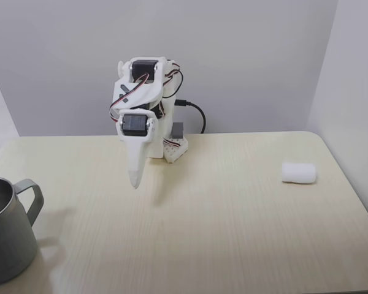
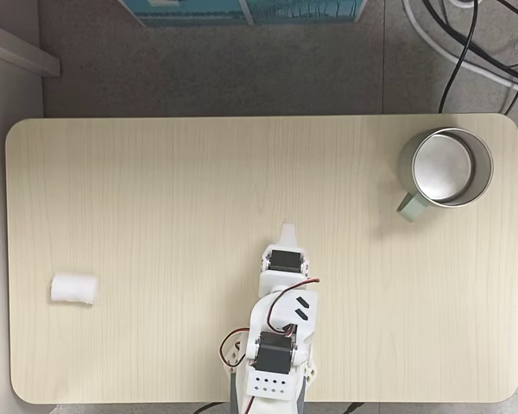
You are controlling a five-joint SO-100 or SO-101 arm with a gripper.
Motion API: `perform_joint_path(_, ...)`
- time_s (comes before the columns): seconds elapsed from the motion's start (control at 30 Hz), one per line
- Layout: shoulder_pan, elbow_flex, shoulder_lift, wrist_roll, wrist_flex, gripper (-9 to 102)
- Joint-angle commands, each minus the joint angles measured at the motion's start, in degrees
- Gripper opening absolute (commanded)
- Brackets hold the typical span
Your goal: Grasp a dressing and put it in the cup.
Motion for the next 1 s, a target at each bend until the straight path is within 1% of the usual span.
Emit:
perform_joint_path(0.0,0.4,0.6,0.0,-2.1,0.7,0)
perform_joint_path(0.7,0.2,0.6,0.0,-2.6,0.7,0)
perform_joint_path(0.87,-2.7,3.7,-0.1,-5.0,1.1,0)
perform_joint_path(0.97,-6.8,7.7,0.0,-7.3,2.4,0)
